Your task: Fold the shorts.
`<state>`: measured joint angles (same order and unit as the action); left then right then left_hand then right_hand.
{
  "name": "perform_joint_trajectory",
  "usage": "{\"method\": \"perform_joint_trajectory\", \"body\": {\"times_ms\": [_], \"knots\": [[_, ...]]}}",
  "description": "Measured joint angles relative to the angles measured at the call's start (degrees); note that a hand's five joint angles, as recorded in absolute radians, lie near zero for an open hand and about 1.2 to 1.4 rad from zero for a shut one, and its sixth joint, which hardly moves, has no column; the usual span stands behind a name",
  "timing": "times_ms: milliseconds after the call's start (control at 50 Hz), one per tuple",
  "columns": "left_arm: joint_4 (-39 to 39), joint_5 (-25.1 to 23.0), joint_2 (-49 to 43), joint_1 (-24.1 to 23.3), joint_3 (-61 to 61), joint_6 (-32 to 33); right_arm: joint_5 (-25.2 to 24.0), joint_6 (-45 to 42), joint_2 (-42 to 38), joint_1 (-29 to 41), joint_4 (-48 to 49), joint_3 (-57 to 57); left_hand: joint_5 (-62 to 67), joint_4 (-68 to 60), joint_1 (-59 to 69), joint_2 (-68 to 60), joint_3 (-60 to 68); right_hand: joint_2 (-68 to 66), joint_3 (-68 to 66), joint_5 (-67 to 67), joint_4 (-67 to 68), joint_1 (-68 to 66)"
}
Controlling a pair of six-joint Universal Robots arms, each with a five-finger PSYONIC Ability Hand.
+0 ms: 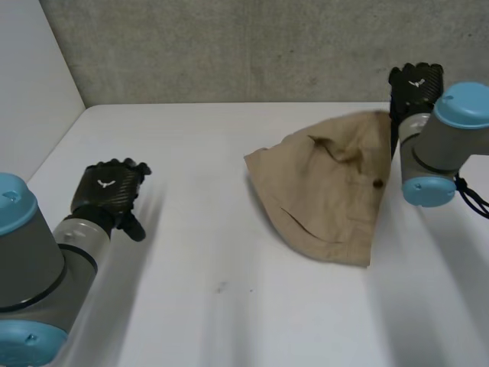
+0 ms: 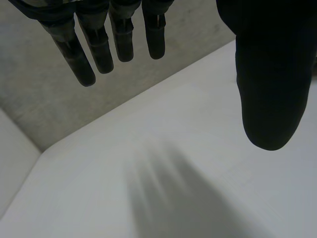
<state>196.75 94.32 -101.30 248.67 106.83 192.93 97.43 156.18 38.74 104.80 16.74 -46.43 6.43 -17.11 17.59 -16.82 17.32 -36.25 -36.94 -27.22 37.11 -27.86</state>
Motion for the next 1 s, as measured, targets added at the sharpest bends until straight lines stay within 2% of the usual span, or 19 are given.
{"method": "perform_joint_trajectory", "body": {"times_ms": [20,40,60,220,240,320,460,600,660,700,720,840,1000], "knots": [[0.0,-0.58,-0.01,-0.66,-0.12,0.06,-0.06,-0.17,0.0,-0.56,-0.88,-0.34,0.0,0.0,0.0,0.0,0.0,0.0,0.0,0.0,0.0,0.0],[0.01,-1.04,-0.03,-1.16,-0.25,0.11,-0.28,-0.3,0.17,-0.98,-2.09,-0.8,0.0,0.0,0.0,0.0,0.0,22.08,22.47,21.58,-22.46,15.73],[0.02,-1.44,-0.04,-1.57,-0.41,0.16,-0.53,-0.34,0.43,-1.15,-3.0,-1.15,0.0,0.0,0.0,0.0,0.0,23.37,24.15,22.62,-23.53,16.25],[0.15,-4.09,-0.9,-4.73,-4.41,0.5,-6.48,-0.46,10.04,-1.67,-12.5,-9.11,0.0,0.0,0.0,0.0,0.0,23.78,25.03,23.33,-23.78,16.36],[0.16,-4.37,-1.4,-5.23,-5.66,0.52,-8.15,-0.46,14.27,-1.85,-14.55,-12.78,0.0,0.0,0.0,0.0,0.0,23.78,25.03,23.33,-23.78,16.36],[0.15,-5.95,-4.4,-6.92,-10.53,0.55,-10.04,-0.1,22.83,-2.51,-17.85,-21.5,0.0,0.0,0.0,0.0,0.0,23.74,24.85,23.32,-23.77,16.36],[0.09,-8.7,-10.94,-9.04,-18.29,0.35,-12.39,2.77,30.72,-1.08,-21.0,-37.71,0.0,0.0,0.0,0.0,0.0,23.65,24.83,23.33,-23.73,16.35],[0.11,-8.68,-14.37,-10.16,-20.89,-0.08,-15.36,12.26,31.49,1.51,-19.75,-48.05,0.0,0.0,0.0,0.0,0.0,22.95,23.49,22.75,-23.36,16.14],[0.12,-8.55,-14.74,-10.23,-20.74,-0.16,-15.75,14.41,31.2,1.9,-18.2,-49.75,0.0,0.0,0.0,0.0,0.0,15.97,16.4,17.42,-16.9,10.54],[0.13,-8.49,-14.81,-10.18,-20.51,-0.2,-15.91,16.13,30.65,2.15,-15.44,-51.36,0.0,0.0,0.0,0.0,0.0,15.97,16.4,17.42,-16.9,10.54],[0.12,-8.46,-14.81,-10.07,-20.3,-0.24,-15.84,16.79,29.95,2.22,-13.11,-52.24,0.0,0.0,0.0,0.0,0.0,11.11,11.44,12.86,-11.64,6.01],[0.12,-8.41,-14.77,-9.69,-19.8,-0.28,-15.0,16.41,26.51,2.14,-7.52,-52.99,0.0,0.0,0.0,0.0,0.0,8.54,9.17,10.63,-9.32,4.35],[0.13,-8.37,-14.92,-9.62,-19.71,-0.28,-12.74,12.42,23.17,2.09,-6.07,-52.23,0.0,0.0,0.0,0.0,0.0,8.3,8.82,10.25,-9.12,4.13]]}}
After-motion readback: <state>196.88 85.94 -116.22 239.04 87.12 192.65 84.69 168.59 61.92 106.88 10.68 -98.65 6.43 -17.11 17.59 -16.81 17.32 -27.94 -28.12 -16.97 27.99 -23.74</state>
